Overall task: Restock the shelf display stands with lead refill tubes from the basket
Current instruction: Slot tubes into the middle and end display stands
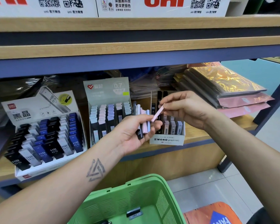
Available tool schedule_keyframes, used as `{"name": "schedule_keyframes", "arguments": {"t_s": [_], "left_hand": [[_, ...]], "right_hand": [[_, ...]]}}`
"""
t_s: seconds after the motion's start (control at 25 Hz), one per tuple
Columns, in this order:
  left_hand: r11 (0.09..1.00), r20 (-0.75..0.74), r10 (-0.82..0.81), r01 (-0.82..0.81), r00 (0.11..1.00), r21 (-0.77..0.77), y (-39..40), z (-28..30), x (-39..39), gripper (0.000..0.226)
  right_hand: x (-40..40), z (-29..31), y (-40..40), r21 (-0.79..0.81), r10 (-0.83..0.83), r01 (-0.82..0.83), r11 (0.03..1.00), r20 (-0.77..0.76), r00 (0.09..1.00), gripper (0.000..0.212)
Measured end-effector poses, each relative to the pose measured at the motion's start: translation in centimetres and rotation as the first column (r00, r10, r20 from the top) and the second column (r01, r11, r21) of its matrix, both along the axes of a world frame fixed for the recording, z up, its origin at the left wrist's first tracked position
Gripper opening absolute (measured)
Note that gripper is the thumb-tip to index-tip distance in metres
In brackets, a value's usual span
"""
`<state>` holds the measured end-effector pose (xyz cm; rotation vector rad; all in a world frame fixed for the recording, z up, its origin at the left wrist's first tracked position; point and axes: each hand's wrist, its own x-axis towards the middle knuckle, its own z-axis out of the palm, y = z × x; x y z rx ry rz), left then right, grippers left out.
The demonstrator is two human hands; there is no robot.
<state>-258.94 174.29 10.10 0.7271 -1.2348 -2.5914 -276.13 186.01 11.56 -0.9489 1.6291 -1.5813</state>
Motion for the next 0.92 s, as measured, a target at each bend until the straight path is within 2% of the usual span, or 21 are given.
{"name": "schedule_keyframes", "arguments": {"t_s": [0.24,0.36,0.48,0.56,0.68,0.8,0.92], "left_hand": [[0.981,0.026,0.071,-0.065,0.997,-0.181,-0.2,-0.7,-0.3,0.014],[0.973,0.018,0.097,-0.091,0.995,-0.211,-0.2,-0.8,-0.5,0.007],[0.961,0.023,0.118,-0.108,0.993,-0.256,-0.2,-0.9,-0.6,0.017],[0.959,0.024,0.122,-0.112,0.992,-0.259,0.0,-0.9,-0.8,0.018],[0.971,0.017,0.125,-0.119,0.992,-0.207,-0.1,-0.8,-0.9,0.005],[0.977,0.017,0.121,-0.116,0.992,-0.180,-0.3,-0.9,-0.9,0.004],[0.979,0.016,0.115,-0.110,0.993,-0.173,-0.3,-1.0,-0.9,0.004]], "right_hand": [[0.0,0.3,0.6,0.161,0.122,-0.081,0.984,-0.269,0.955,0.015],[0.4,0.7,0.5,0.201,0.184,-0.120,0.972,-0.337,0.923,0.021],[1.2,0.8,0.2,0.274,0.275,-0.168,0.947,-0.420,0.865,0.021],[1.5,1.0,0.1,0.287,0.260,-0.134,0.949,-0.468,0.845,0.022],[0.7,1.6,0.3,0.199,0.047,0.077,0.977,-0.554,0.831,0.033],[-0.6,2.0,0.8,0.002,-0.272,0.334,0.942,-0.578,0.770,0.016],[-1.3,2.0,0.7,-0.071,-0.385,0.433,0.898,-0.603,0.699,0.012]]}}
